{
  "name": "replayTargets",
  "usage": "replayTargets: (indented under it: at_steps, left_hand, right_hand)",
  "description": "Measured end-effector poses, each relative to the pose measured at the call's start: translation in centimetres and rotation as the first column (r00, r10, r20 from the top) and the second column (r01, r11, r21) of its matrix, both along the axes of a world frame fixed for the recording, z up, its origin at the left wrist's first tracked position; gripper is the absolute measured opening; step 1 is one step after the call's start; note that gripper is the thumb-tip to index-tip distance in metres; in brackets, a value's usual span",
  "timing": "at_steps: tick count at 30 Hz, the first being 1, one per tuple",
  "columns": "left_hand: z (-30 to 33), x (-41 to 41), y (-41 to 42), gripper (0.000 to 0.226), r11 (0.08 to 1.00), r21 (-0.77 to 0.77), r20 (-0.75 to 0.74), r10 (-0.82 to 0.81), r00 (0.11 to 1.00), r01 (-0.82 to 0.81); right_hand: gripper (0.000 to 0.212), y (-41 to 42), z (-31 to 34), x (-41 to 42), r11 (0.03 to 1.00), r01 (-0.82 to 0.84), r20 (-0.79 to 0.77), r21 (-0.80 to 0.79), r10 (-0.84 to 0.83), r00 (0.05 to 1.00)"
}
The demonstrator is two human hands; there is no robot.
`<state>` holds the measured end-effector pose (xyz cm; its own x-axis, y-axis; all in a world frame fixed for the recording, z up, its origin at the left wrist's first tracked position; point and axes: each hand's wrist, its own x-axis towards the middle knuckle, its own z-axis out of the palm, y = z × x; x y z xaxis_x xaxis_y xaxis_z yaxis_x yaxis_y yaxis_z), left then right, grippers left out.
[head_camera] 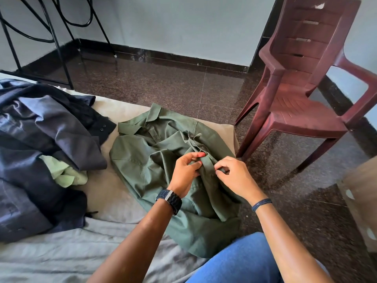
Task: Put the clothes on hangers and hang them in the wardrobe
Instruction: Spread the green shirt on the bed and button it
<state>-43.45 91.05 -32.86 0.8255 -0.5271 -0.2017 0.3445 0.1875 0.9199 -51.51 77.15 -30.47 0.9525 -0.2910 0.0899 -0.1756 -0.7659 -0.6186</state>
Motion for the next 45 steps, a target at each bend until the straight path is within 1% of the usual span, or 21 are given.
replayTargets:
  at_steps: [2,4,7,11,13,14,16,17,18,19,20,21,24,26,28,29,31,35,38,41,45]
  left_hand:
    - [-0.2,-0.2,0.1,0.027,1.000,-0.010,-0.011,0.013,1.000,-0.013]
    - [-0.5,-0.4,0.0,0.025,0.999,0.027,0.017,0.032,0.999,-0.033]
    - [-0.6,-0.9,-0.1,0.022,0.991,0.090,0.068,0.089,0.994,-0.095]
    - [-0.5,-1.4,-0.1,0.021,0.972,0.122,0.062,0.195,0.979,-0.201]
    - [-0.6,-1.6,0.0,0.021,0.962,0.162,0.090,0.207,0.974,-0.220]
    - [-0.8,-1.8,0.0,0.019,0.949,0.213,0.151,0.205,0.967,-0.234]
    - [-0.8,-2.4,0.2,0.014,0.876,0.374,0.366,0.163,0.916,-0.305]
    - [-0.6,-2.8,0.4,0.012,0.830,0.419,0.483,0.141,0.864,-0.369]
    - [-0.4,-3.4,0.6,0.011,0.806,0.416,0.572,0.129,0.810,-0.422]
    - [-0.1,-4.1,0.8,0.009,0.808,0.400,0.606,0.122,0.786,-0.433]
    - [0.1,-4.7,0.9,0.007,0.827,0.388,0.589,0.118,0.799,-0.407]
    - [0.2,-5.3,1.1,0.005,0.846,0.392,0.540,0.105,0.835,-0.360]
    - [-0.3,-6.3,1.2,0.005,0.874,0.411,0.402,0.080,0.912,-0.258]
    - [-0.3,-6.8,1.1,0.007,0.897,0.374,0.341,0.103,0.934,-0.236]
    - [0.1,-7.1,0.9,0.004,0.919,0.302,0.289,0.165,0.943,-0.253]
    - [0.2,-7.1,0.8,0.009,0.923,0.275,0.278,0.191,0.942,-0.268]
    - [0.6,-7.1,0.8,0.015,0.927,0.267,0.282,0.185,0.941,-0.262]
    - [0.8,-6.9,0.8,0.003,0.924,0.315,0.326,0.109,0.939,-0.217]
    - [1.0,-6.9,1.0,0.004,0.920,0.352,0.342,0.043,0.939,-0.170]
    - [1.2,-7.3,1.2,0.005,0.921,0.340,0.364,0.055,0.930,-0.188]
    - [1.2,-7.3,1.2,0.011,0.929,0.328,0.312,0.067,0.948,-0.174]
  right_hand:
    - [0.009,0.3,-0.2,-0.4,0.996,0.071,0.010,0.062,-0.072,0.997]
    - [0.004,0.4,-0.4,-0.8,0.989,0.111,0.026,0.097,-0.114,0.993]
    - [0.008,0.5,-0.5,-1.3,0.989,0.098,-0.017,0.113,-0.097,0.995]
    - [0.019,0.5,-0.4,-1.7,0.970,0.084,-0.099,0.229,-0.062,0.993]
    - [0.014,0.6,-0.5,-1.8,0.981,0.026,-0.127,0.190,-0.002,0.992]
    - [0.012,0.6,-0.7,-1.9,0.988,0.007,-0.140,0.155,0.015,0.990]
    - [0.007,0.6,-0.9,-2.0,0.988,0.027,-0.141,0.152,-0.006,0.990]
    - [0.006,0.5,-0.9,-2.1,0.980,0.052,-0.134,0.192,-0.027,0.991]
    - [0.007,0.4,-0.8,-2.1,0.964,0.073,-0.125,0.254,-0.043,0.991]
    - [0.008,0.3,-0.7,-2.2,0.944,0.086,-0.117,0.319,-0.051,0.992]
    - [0.009,0.2,-0.5,-2.4,0.926,0.090,-0.106,0.366,-0.055,0.993]
    - [0.008,0.2,-0.4,-2.5,0.918,0.090,-0.094,0.387,-0.058,0.994]
    - [0.005,0.6,-0.2,-2.6,0.916,0.084,-0.070,0.393,-0.061,0.996]
    - [0.005,0.9,-0.3,-2.7,0.917,0.096,-0.062,0.386,-0.079,0.995]
    - [0.003,1.1,-0.4,-2.7,0.924,0.116,-0.047,0.364,-0.106,0.993]
    - [0.003,1.2,-0.4,-2.8,0.929,0.118,-0.037,0.350,-0.112,0.993]
    - [0.002,1.3,-0.4,-3.0,0.936,0.120,-0.023,0.331,-0.119,0.993]
    - [0.005,1.5,-0.3,-3.3,0.932,0.139,-0.027,0.334,-0.137,0.990]
    - [0.001,1.5,-0.1,-3.4,0.920,0.143,-0.020,0.364,-0.146,0.989]
    - [0.002,1.8,0.2,-3.5,0.916,0.143,-0.014,0.376,-0.149,0.989]
    - [0.009,1.7,0.4,-3.5,0.911,0.114,-0.031,0.396,-0.111,0.993]
